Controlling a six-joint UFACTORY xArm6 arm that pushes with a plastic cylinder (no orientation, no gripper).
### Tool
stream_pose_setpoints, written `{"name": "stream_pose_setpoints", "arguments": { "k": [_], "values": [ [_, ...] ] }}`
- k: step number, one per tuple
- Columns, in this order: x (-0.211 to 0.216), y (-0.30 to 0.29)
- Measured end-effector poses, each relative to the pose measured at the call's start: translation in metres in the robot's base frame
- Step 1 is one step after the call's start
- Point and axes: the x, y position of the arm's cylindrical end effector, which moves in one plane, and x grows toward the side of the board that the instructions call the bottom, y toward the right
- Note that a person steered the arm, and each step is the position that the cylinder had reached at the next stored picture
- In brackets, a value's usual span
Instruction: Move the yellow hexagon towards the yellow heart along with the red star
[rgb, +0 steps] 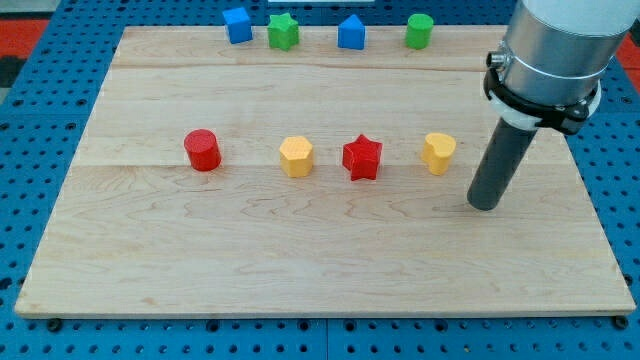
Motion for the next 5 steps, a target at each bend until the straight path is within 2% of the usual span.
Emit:
{"name": "stream_pose_setpoints", "arguments": {
  "k": [1,3,5],
  "values": [
    [0.014,-0.072],
    [0.012,-0.194],
    [0.010,-0.213]
  ]
}}
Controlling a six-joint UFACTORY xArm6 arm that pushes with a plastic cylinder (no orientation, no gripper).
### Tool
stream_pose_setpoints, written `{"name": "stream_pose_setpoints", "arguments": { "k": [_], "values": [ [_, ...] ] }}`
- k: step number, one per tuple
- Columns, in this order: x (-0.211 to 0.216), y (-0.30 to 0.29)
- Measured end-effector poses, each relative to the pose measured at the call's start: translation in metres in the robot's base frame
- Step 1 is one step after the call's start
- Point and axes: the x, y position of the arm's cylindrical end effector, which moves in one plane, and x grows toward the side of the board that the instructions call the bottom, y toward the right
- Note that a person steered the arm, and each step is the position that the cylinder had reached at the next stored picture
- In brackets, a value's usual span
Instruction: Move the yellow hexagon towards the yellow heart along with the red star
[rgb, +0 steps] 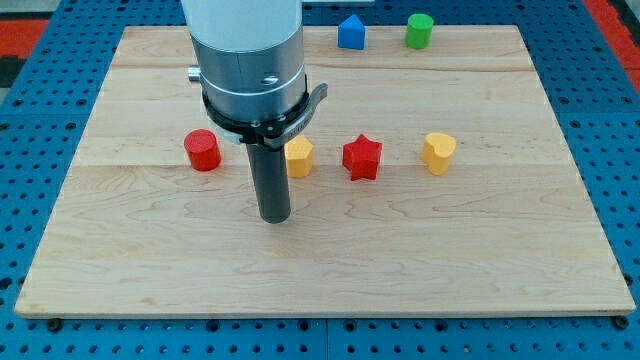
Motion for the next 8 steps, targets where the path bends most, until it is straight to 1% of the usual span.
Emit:
{"name": "stream_pose_setpoints", "arguments": {
  "k": [1,3,4,5,6,7,8],
  "values": [
    [-0.007,-0.002],
    [-0.055,-0.013],
    [-0.073,-0.007],
    [-0.081,0.007],
    [-0.074,-0.010],
    [-0.072,-0.001],
    [-0.072,-0.005]
  ]
}}
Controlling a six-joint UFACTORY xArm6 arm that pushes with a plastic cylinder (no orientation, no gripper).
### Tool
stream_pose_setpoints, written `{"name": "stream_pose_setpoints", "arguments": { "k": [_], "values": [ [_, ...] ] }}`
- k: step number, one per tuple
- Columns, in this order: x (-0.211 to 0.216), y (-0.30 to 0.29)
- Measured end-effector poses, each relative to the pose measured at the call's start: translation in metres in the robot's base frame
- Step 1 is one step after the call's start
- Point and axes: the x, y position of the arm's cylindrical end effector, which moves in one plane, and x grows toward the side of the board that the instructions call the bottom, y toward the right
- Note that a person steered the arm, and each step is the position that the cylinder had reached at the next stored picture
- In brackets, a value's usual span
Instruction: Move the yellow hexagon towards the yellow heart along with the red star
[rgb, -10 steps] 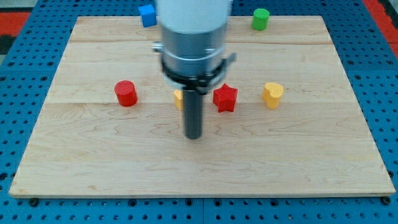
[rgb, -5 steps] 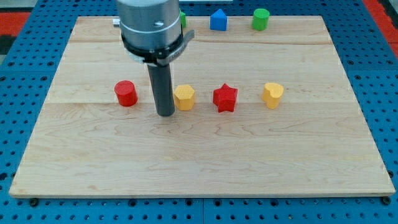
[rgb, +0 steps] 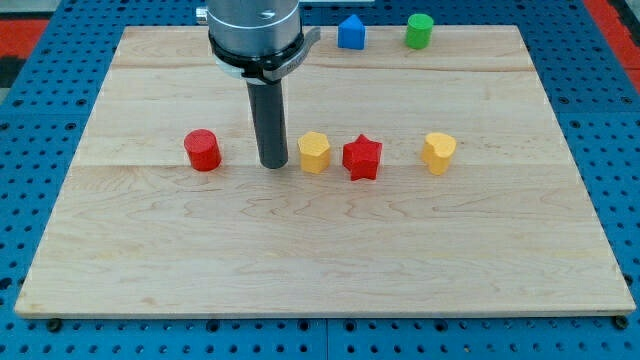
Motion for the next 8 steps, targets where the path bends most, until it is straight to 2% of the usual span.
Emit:
{"name": "stream_pose_setpoints", "arguments": {
  "k": [2,5,6,8],
  "values": [
    [-0.010,0.014],
    [-0.028,0.098],
    [-0.043,0.110],
    [-0.046,0.132]
  ]
}}
